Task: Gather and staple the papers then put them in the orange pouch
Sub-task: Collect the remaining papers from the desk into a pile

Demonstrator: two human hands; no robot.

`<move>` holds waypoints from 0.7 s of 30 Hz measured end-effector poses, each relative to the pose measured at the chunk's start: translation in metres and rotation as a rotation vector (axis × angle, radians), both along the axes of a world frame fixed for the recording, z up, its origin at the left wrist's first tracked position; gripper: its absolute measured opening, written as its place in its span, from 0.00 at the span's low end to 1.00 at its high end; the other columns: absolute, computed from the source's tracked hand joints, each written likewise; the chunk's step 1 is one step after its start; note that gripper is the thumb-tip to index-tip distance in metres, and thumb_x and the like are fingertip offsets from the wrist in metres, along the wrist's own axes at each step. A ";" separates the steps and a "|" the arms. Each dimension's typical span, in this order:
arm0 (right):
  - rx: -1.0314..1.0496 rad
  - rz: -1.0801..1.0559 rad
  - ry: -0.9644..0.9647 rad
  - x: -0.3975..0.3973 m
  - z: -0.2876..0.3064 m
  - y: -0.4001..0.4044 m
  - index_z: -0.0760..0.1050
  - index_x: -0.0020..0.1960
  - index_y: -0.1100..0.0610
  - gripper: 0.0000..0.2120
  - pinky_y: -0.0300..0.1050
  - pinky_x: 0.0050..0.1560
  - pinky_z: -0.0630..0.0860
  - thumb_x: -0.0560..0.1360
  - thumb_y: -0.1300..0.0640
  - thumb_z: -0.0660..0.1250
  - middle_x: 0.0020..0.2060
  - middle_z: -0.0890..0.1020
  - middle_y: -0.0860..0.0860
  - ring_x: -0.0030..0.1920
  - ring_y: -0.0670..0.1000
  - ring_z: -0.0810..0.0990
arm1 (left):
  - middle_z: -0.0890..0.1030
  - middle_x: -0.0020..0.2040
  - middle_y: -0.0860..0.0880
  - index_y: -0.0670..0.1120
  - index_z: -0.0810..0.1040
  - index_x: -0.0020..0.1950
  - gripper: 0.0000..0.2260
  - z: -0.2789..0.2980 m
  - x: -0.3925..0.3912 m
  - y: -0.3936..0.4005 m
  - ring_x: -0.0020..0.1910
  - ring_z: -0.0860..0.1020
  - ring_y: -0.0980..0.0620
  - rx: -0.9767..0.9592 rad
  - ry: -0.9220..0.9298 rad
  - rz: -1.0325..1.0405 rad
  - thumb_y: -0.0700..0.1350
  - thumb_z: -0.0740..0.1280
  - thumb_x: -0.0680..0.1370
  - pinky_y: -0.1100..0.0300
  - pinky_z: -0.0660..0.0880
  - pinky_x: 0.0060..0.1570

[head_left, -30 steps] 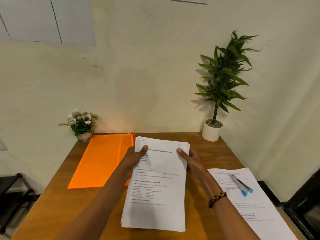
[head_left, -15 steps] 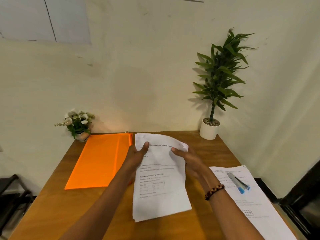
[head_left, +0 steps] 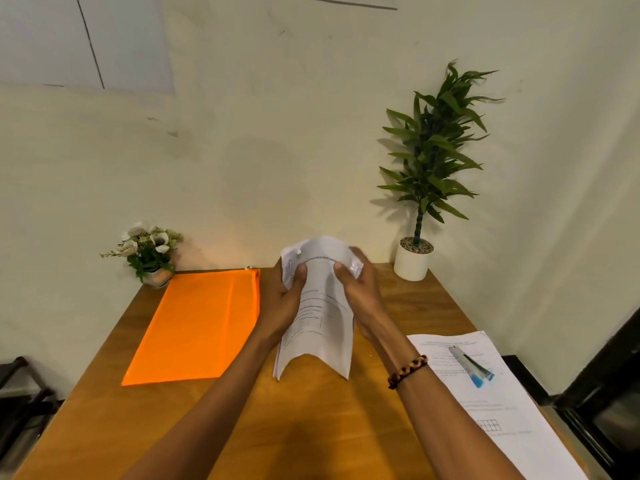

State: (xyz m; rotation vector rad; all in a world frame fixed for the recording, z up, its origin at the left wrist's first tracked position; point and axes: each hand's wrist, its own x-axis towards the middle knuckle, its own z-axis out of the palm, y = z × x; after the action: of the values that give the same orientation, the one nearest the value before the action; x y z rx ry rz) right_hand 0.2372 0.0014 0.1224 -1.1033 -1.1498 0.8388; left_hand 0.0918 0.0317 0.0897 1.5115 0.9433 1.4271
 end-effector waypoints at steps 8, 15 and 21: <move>-0.127 -0.058 -0.045 -0.005 -0.042 0.000 0.72 0.62 0.49 0.08 0.49 0.53 0.83 0.84 0.57 0.62 0.52 0.82 0.47 0.54 0.50 0.83 | 0.85 0.52 0.46 0.44 0.76 0.65 0.16 -0.030 -0.006 0.004 0.48 0.85 0.52 -0.163 0.001 -0.023 0.52 0.64 0.82 0.60 0.82 0.42; -0.206 -0.160 -0.153 0.013 -0.056 0.011 0.75 0.64 0.56 0.13 0.56 0.53 0.83 0.82 0.51 0.66 0.54 0.83 0.52 0.55 0.54 0.84 | 0.87 0.49 0.49 0.46 0.82 0.58 0.16 -0.026 -0.028 0.014 0.48 0.86 0.51 -0.232 0.035 0.024 0.56 0.71 0.77 0.49 0.84 0.48; -0.295 -0.219 0.303 0.031 -0.074 0.011 0.70 0.64 0.53 0.12 0.56 0.58 0.80 0.82 0.60 0.66 0.58 0.81 0.53 0.56 0.54 0.81 | 0.83 0.53 0.51 0.49 0.80 0.59 0.29 -0.063 -0.049 0.008 0.48 0.81 0.53 -0.374 0.157 0.344 0.66 0.77 0.66 0.55 0.80 0.42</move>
State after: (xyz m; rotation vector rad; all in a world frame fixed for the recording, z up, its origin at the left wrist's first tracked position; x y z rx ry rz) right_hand 0.2679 0.0124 0.0484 -1.2654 -0.6539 0.9828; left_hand 0.0427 0.0399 0.0267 1.2320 1.5322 1.2797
